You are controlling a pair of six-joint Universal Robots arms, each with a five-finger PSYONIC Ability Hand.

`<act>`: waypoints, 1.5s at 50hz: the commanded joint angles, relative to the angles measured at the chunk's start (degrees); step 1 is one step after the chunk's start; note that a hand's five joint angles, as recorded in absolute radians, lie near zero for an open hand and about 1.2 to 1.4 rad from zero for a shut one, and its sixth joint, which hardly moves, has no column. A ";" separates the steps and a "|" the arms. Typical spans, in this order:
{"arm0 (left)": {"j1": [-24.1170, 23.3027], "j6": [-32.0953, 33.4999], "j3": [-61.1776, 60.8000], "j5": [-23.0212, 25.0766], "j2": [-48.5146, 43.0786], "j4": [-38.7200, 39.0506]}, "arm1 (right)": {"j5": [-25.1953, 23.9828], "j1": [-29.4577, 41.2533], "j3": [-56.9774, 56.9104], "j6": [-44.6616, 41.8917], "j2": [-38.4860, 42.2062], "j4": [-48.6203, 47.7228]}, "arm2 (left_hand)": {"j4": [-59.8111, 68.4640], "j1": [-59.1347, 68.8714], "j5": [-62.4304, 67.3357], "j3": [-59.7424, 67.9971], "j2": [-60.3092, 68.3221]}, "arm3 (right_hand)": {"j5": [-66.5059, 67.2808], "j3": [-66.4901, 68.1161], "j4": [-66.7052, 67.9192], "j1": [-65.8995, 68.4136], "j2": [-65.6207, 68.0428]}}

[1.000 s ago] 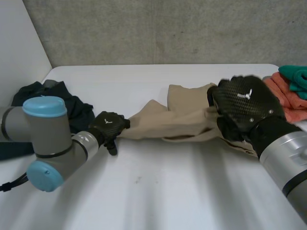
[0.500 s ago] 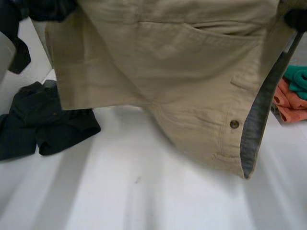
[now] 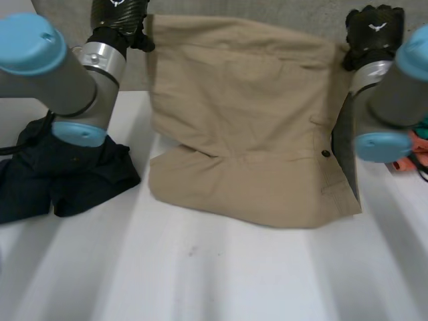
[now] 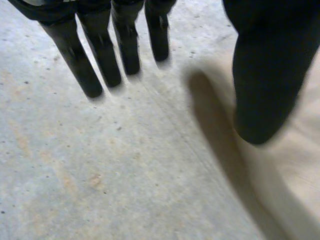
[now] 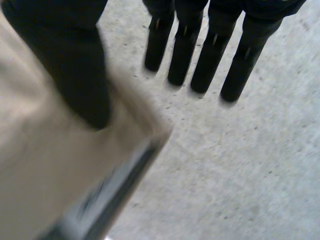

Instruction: Fold the laundry.

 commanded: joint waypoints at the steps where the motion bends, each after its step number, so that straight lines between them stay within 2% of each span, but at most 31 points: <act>1: -0.97 -1.60 7.91 -5.94 -4.06 -4.93 | 1.00 2.60 -6.64 -8.70 9.71 -4.08 | -15.80 -9.86 -16.74 -16.57 -14.95 | -23.99 -24.47 -25.42 -19.57 -23.11; 7: -0.97 -1.34 -2.36 -8.05 3.05 -9.50 | -4.09 1.99 -1.11 -7.91 3.57 6.54 | -15.80 -9.86 -16.74 -16.57 -14.95 | -23.99 -24.47 -25.42 -19.57 -23.11; 11: -1.41 -0.19 -14.66 -7.96 10.17 -12.14 | -11.03 0.93 6.09 -11.51 -3.02 17.18 | -15.80 -9.86 -16.74 -16.57 -14.95 | -23.99 -24.47 -25.42 -19.57 -23.11; 12: -1.85 0.42 -20.08 -7.35 13.23 -13.45 | -13.83 -0.20 9.15 -12.82 -5.73 21.29 | -12.78 -6.84 -13.71 -13.55 -11.93 | -23.99 -24.47 -25.42 -19.57 -23.11; 14: -2.55 0.16 -25.12 -6.39 15.80 -15.21 | -16.30 -1.53 12.59 -13.80 -8.56 24.91 | -7.38 -1.44 -8.32 -8.15 -6.53 | -23.99 -24.47 -25.42 -19.57 -23.11; 15: -2.81 0.07 -27.58 -5.77 17.03 -16.09 | -17.53 -2.23 14.26 -14.24 -9.88 26.76 | -2.85 3.09 -3.79 -3.62 -2.00 | -23.99 -24.47 -25.42 -19.57 -23.11; 16: -3.51 -0.28 -32.13 -4.11 18.95 -17.84 | -19.72 -3.63 17.33 -15.11 -12.33 30.69 | 6.85 12.79 5.92 6.08 7.70 | -23.99 -24.47 -25.42 -19.57 -23.11; 18: -4.22 -0.37 -36.11 -2.08 20.55 -19.69 | -21.84 -5.13 20.42 -15.73 -14.36 34.49 | 13.48 19.42 12.54 12.71 14.33 | -23.99 -24.47 -25.42 -19.57 -23.11; 21: -5.89 -0.98 -42.71 2.31 21.69 -22.77 | -26.41 -8.38 25.78 -17.66 -17.62 40.91 | 26.44 32.38 25.51 25.67 27.29 | -10.56 -11.04 -11.99 -6.14 -9.68; 24: -7.38 -0.81 -46.49 5.91 21.09 -24.53 | -31.41 -11.54 31.22 -20.64 -19.64 43.82 | 28.80 34.74 27.86 28.03 29.65 | 3.53 3.05 2.11 7.96 4.41; 28: -7.74 -0.72 -47.03 6.89 17.06 -23.40 | -35.81 -14.44 37.90 -25.03 -20.26 41.91 | 31.01 36.94 30.07 30.23 31.85 | 10.97 10.50 9.55 15.40 11.85; 34: -7.65 -0.72 -41.77 5.31 10.02 -23.30 | -36.36 -16.21 44.16 -28.13 -18.60 33.29 | 28.83 34.77 27.89 28.05 29.68 | 11.67 11.19 10.24 16.09 12.55; 47: -7.30 1.73 -24.90 0.04 -2.99 -25.77 | -37.06 -15.60 49.00 -25.85 -15.43 16.07 | 5.45 11.39 4.52 4.68 6.30 | 6.46 5.98 5.03 10.88 7.34; 56: -7.30 7.88 -14.35 -0.84 -10.72 -23.75 | -36.79 -14.80 48.47 -24.87 -13.24 10.44 | 5.27 11.21 4.33 4.50 6.12 | 6.46 5.98 5.03 10.88 7.34; 67: -7.56 10.88 -5.72 1.79 -17.50 -18.30 | -36.09 -13.31 47.06 -23.38 -10.69 4.54 | 7.62 13.56 6.69 6.85 8.47 | 7.80 7.32 6.37 12.22 8.68; 72: -7.39 10.97 -2.21 2.23 -20.05 -17.95 | -34.69 -12.34 46.10 -23.38 -9.28 2.52 | 10.81 16.75 9.88 10.04 11.66 | 11.66 11.18 10.24 16.09 12.54; 75: -7.04 11.23 -0.27 2.50 -21.63 -17.77 | -33.63 -12.08 45.05 -23.12 -8.23 1.47 | 20.38 26.32 19.45 19.61 21.23 | 14.69 14.21 13.27 19.12 15.57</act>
